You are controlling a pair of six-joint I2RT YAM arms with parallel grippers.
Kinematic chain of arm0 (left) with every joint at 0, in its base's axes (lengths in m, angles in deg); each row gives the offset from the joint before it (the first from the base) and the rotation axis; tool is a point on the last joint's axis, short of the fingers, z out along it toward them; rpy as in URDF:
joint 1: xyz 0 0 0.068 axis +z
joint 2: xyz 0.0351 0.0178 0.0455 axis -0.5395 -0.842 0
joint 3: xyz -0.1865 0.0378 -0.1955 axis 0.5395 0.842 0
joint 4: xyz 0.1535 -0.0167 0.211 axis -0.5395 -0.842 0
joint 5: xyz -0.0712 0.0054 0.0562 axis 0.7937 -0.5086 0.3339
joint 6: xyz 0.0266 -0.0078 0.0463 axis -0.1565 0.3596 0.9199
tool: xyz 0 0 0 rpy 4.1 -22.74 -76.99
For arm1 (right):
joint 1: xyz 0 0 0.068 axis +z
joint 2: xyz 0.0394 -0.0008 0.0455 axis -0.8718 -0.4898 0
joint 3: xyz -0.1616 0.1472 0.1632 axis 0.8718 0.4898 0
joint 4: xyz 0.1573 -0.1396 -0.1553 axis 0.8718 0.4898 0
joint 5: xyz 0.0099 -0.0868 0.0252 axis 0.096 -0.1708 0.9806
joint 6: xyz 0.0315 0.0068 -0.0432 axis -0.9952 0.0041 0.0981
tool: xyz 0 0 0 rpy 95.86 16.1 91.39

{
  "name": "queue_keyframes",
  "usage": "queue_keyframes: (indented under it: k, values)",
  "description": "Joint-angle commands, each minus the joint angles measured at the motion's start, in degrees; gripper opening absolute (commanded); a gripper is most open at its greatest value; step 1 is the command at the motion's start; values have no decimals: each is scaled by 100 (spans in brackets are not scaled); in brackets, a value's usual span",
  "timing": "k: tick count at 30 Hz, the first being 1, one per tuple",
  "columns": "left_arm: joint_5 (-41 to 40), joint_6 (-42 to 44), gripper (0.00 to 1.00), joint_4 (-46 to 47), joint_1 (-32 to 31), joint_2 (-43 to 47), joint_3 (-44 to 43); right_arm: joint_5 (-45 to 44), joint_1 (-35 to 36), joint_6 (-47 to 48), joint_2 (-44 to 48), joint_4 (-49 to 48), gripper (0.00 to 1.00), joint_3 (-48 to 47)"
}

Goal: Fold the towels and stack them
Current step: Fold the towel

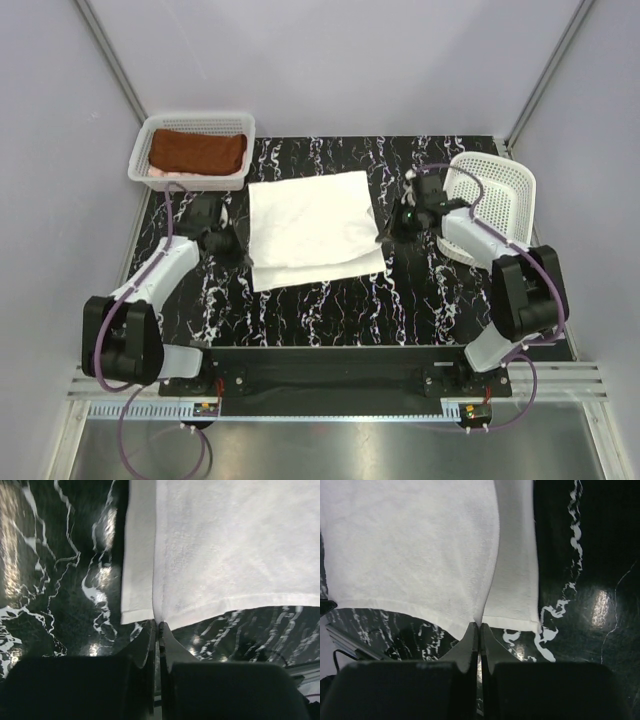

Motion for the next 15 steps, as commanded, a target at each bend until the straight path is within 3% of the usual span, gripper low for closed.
queue_keyframes:
  k: [1,10,15]
  values:
    - [60,-204,0,514,-45,-385,727,-44,50,-25,-409,-691,0,638]
    - [157,-337,0,1034,-247,-650,1256,-116,58,2,-735,-939,0,745]
    - [-44,-223,0,528,-247,-536,985,-168,50,11,-736,-746,0,552]
